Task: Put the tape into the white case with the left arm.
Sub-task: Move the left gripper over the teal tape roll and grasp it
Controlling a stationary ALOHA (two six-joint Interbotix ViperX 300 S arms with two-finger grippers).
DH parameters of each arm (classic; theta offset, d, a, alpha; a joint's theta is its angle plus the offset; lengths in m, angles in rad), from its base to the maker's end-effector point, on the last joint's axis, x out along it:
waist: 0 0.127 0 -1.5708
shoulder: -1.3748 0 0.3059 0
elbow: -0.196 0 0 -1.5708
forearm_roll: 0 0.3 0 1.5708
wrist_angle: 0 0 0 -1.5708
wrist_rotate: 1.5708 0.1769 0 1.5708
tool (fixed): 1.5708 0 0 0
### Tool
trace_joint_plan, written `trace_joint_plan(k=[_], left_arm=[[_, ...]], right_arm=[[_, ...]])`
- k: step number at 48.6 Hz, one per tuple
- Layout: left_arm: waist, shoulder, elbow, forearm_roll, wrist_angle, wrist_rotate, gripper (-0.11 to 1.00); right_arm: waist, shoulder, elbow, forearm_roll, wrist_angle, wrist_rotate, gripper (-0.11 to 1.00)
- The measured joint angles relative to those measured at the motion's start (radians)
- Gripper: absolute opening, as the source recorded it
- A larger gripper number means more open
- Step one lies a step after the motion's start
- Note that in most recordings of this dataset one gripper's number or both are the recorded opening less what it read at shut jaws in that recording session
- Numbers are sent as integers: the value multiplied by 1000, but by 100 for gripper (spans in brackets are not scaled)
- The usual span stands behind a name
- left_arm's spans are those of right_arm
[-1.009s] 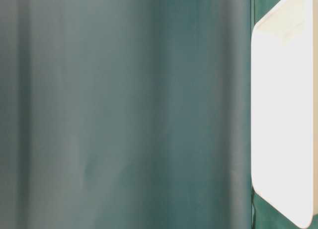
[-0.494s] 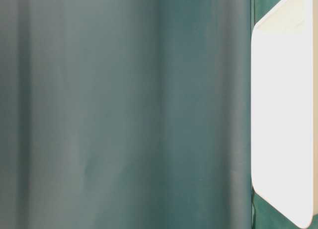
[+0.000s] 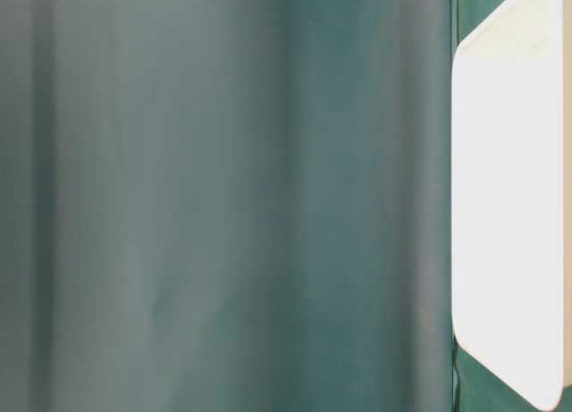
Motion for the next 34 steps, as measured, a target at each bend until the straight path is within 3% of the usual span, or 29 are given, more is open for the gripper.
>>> trace_joint_plan(k=[34], left_arm=[[-17, 69, -15, 0, 20, 0, 100]], right_arm=[[-2, -2, 5, 0, 2, 0, -9]])
